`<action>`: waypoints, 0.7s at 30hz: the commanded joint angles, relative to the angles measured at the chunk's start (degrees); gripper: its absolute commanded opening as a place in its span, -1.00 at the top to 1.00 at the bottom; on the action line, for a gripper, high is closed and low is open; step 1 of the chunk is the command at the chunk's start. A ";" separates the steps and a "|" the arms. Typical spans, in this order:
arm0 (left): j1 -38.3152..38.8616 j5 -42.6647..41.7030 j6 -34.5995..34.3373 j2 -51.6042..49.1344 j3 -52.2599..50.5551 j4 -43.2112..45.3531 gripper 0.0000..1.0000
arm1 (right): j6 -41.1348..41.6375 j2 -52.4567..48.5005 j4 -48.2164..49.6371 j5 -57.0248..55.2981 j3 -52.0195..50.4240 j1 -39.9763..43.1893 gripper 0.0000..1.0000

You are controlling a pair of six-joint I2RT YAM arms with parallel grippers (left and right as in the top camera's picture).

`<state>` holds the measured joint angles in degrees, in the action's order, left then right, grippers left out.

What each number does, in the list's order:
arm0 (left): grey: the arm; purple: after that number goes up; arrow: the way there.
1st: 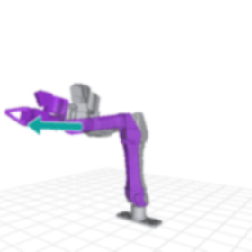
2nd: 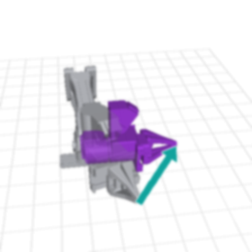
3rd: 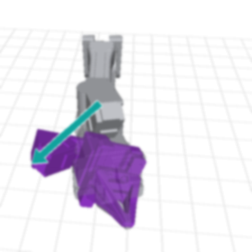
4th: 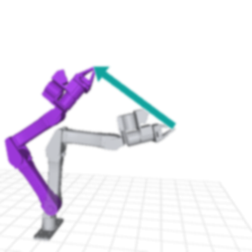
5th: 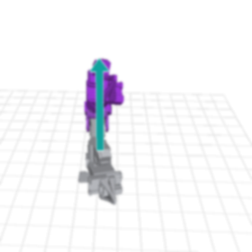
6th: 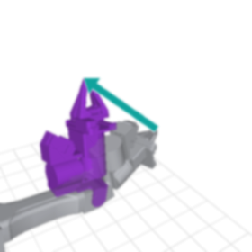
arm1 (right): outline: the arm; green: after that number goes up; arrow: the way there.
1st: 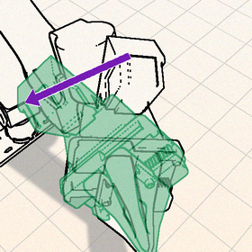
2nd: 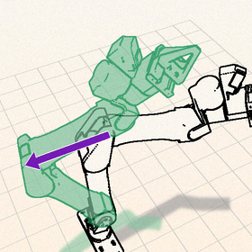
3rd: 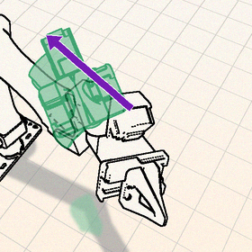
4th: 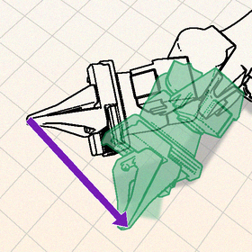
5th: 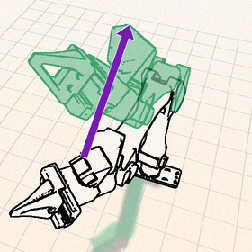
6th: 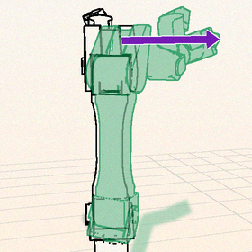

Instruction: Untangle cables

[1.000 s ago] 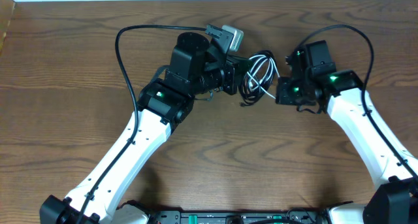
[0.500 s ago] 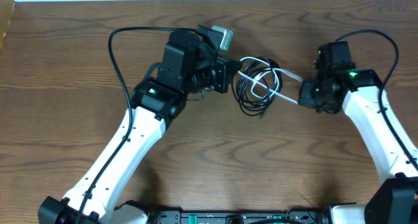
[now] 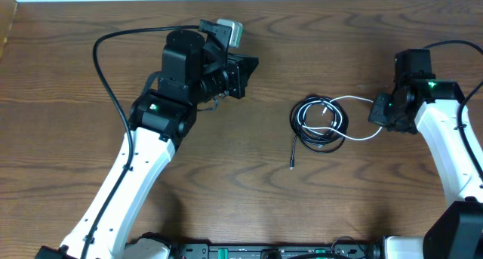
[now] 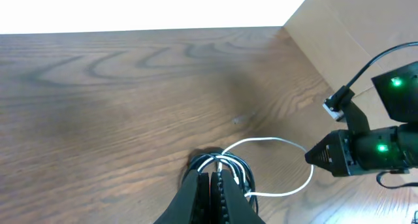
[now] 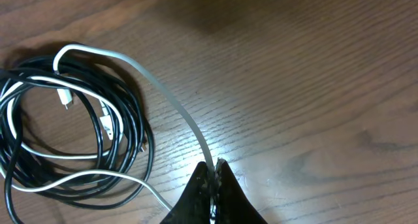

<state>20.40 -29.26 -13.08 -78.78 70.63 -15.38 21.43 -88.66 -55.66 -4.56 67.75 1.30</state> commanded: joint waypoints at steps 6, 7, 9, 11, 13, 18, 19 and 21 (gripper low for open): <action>-0.24 0.28 0.98 0.00 0.24 -6.54 0.75 | -1.84 0.15 1.20 6.10 -0.59 0.11 0.98; -0.24 0.28 0.98 -0.28 -0.07 -6.95 0.74 | -1.97 0.15 1.51 7.04 -0.59 0.11 0.98; -0.22 -0.22 0.98 -1.05 -0.76 -7.13 0.73 | -1.99 0.15 1.88 8.11 -0.59 0.11 0.98; -0.07 -1.60 1.05 -2.32 -1.44 -7.10 0.73 | -2.01 0.15 1.88 8.39 -0.59 0.11 0.98; 0.55 -3.89 1.79 -4.22 -1.68 -6.91 0.72 | -2.32 0.15 1.84 8.48 -0.59 0.11 0.98; 4.17 -6.34 4.83 -10.01 -1.70 -6.19 0.66 | -3.26 0.15 1.88 9.29 -0.59 0.11 0.98; 4.79 -6.36 5.40 -10.91 -1.70 -6.12 0.66 | -3.26 0.15 1.88 9.49 -0.59 0.11 0.98; 6.60 -6.34 6.97 -13.75 -1.70 -5.86 0.56 | -3.26 0.15 1.90 9.68 -0.59 0.11 0.98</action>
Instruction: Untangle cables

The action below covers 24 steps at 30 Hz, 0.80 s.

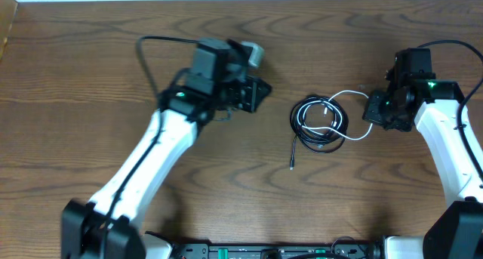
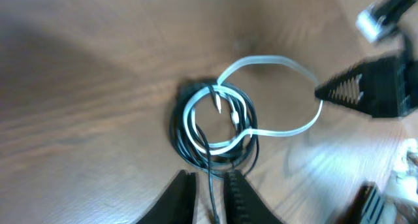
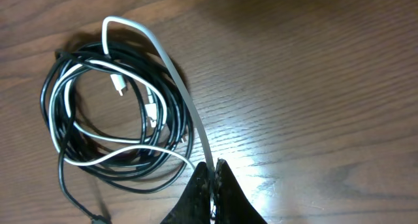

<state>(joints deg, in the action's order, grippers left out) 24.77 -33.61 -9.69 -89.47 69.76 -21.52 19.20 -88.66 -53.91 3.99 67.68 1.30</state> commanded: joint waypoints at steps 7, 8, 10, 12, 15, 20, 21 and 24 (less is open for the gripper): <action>5.90 -1.77 4.79 -11.41 -0.83 2.40 0.53 | -2.14 0.15 0.09 1.11 -0.52 0.11 0.98; 6.29 -1.79 4.85 -12.44 -0.83 2.36 0.53 | -2.16 0.15 0.11 1.11 -0.52 0.11 0.98; 7.17 -1.79 5.18 -14.03 -0.90 2.25 0.53 | -2.16 0.15 0.22 1.11 -0.52 0.11 0.98; 8.31 -1.79 6.43 -15.65 -0.98 2.10 0.52 | -2.14 0.15 0.39 1.11 -0.52 0.11 0.98; 9.88 -1.79 7.13 -17.64 -0.98 2.19 0.52 | -2.16 0.15 0.35 1.11 -0.52 0.11 0.98; 11.93 -1.77 7.82 -18.88 -0.98 2.25 0.52 | -2.78 0.15 0.33 1.11 -0.52 0.11 0.98; 12.28 -1.75 8.07 -18.91 -0.98 2.21 0.51 | -2.75 0.15 0.35 1.11 -0.52 0.11 0.98; 12.96 -1.16 8.63 -18.91 -1.03 2.32 0.50 | -2.78 0.15 0.33 1.11 -0.52 0.11 0.98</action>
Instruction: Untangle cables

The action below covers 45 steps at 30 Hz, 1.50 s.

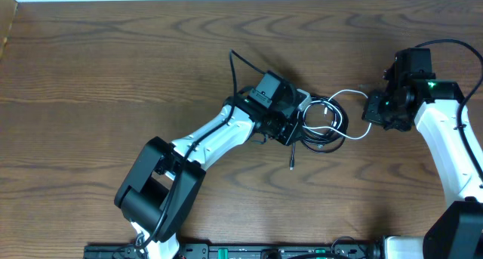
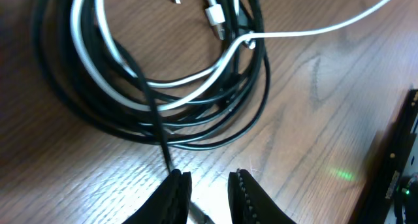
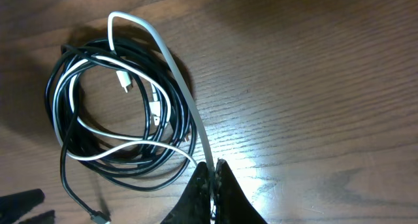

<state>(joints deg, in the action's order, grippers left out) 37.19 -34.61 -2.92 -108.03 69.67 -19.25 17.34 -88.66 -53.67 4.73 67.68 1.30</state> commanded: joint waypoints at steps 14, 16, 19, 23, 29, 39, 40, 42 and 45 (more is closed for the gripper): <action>1.05 5.77 3.37 -0.35 -0.94 -0.04 0.29 | -1.16 0.15 -0.11 0.37 -0.52 0.11 0.98; 1.05 5.77 3.37 -0.39 -0.96 0.17 0.29 | -1.16 0.15 -0.09 0.37 -0.52 0.11 0.98; 1.05 5.77 3.37 -1.16 -0.94 0.76 0.29 | -1.14 0.15 -0.11 0.39 -0.52 0.11 0.98; 1.05 5.68 3.32 -3.28 -0.94 1.55 0.29 | -1.16 0.15 -0.13 0.37 -0.52 0.11 0.98; 1.31 5.70 3.34 -4.94 -0.94 1.66 0.30 | -1.14 0.15 -0.13 0.39 -0.52 0.11 0.98; 1.92 5.73 3.34 -5.57 -0.94 1.77 0.47 | -1.14 0.15 -0.61 0.42 -0.52 0.11 0.98; 2.23 5.73 3.32 -5.81 -0.94 1.86 0.52 | -1.14 0.15 -0.81 0.39 -0.52 0.11 0.98; 2.78 5.73 3.32 -6.23 -0.94 2.12 0.73 | -1.14 0.15 -1.11 0.39 -0.52 0.11 0.98; 3.41 5.79 3.32 -6.93 -0.96 2.91 0.85 | -1.14 0.15 -1.51 0.39 -0.52 0.11 0.98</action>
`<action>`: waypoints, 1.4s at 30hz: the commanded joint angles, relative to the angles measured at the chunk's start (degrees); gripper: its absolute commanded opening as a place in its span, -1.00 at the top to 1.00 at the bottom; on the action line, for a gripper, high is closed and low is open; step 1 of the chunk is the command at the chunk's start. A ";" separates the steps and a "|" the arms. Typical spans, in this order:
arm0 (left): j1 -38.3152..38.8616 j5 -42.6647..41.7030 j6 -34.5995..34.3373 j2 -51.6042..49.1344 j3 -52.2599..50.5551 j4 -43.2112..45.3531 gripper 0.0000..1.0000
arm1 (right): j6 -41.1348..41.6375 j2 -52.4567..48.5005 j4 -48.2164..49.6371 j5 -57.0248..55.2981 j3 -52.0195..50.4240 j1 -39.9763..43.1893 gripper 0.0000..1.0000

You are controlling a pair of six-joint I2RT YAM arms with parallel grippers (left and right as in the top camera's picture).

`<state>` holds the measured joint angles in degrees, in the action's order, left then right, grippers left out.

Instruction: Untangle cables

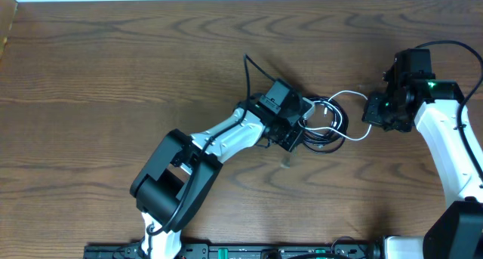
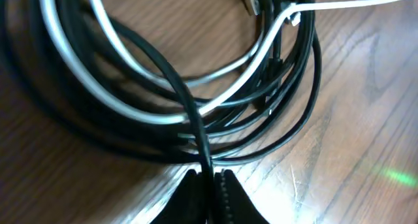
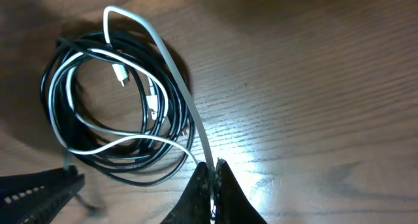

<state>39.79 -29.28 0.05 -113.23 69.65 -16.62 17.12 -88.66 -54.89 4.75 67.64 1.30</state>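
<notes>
A black cable coil [image 1: 323, 137] lies on the table with a white cable [image 1: 349, 97] wound through it. My left gripper [image 2: 210, 179] is at the coil's left lower edge, shut on a black cable strand [image 2: 188, 110] that runs up between its fingers over the white loops [image 2: 124, 106]. My right gripper [image 3: 213, 166] is shut on the white cable [image 3: 175, 70] just right of the black coil [image 3: 60, 116]. In the overhead view the left gripper [image 1: 296, 137] and right gripper [image 1: 370, 116] flank the coil. The black cable's loose end [image 1: 287, 162] shows blurred.
The wooden table [image 1: 113, 78] stretches left and toward the front of the coil. The left arm [image 1: 226, 138] lies across the middle. The right arm's own black lead [image 1: 445, 44] arcs at the far right. The left fingers' tips [image 3: 39, 183] show in the right wrist view.
My left gripper was open beside the black strand at the coil's edge; now it is shut on that strand. The black loose end has shifted. The right gripper holds the white cable as before.
The left gripper was shut, far left of the coil, while the right gripper held the white cable. Then the left was open and nearer. Then it stood open at the coil's edge by a black strand, and now it grips that strand.
</notes>
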 commanded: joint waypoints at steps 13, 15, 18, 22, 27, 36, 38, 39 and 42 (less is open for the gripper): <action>-5.88 10.75 0.85 5.44 -0.79 -7.04 0.85 | -0.85 0.15 0.39 0.35 -0.48 0.17 0.98; -8.68 10.75 1.46 7.26 -0.79 -7.82 0.85 | -0.85 0.15 0.26 0.26 -0.48 0.31 0.98; -13.29 10.73 1.44 9.94 -0.79 -8.61 0.85 | 0.81 0.15 -0.42 -1.46 -0.48 1.53 0.98; -20.31 10.73 1.44 13.77 -0.79 -9.51 0.85 | 2.60 0.15 -1.75 -1.77 -0.48 5.92 0.98; -29.64 10.16 1.40 18.47 -0.79 -10.40 0.85 | 2.58 0.15 -3.41 -1.68 -0.48 12.83 0.98; -37.18 -0.13 1.42 22.60 -0.79 -10.99 0.85 | -0.26 0.15 -2.34 4.70 -0.48 14.38 0.98; -36.04 -0.35 1.18 22.60 -0.79 -10.99 0.85 | -1.40 0.15 -1.90 5.62 -0.48 12.87 0.97; -35.43 -0.55 1.20 22.60 -0.79 -10.97 0.85 | -1.92 0.15 -1.68 6.32 -0.48 12.11 0.94; -33.20 -1.66 1.22 22.62 -0.79 -10.40 0.85 | -3.69 0.15 -1.46 8.68 -0.48 9.77 0.92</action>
<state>4.73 -27.81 0.49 -91.39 69.45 -27.14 16.19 -88.66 -56.45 9.93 67.64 12.95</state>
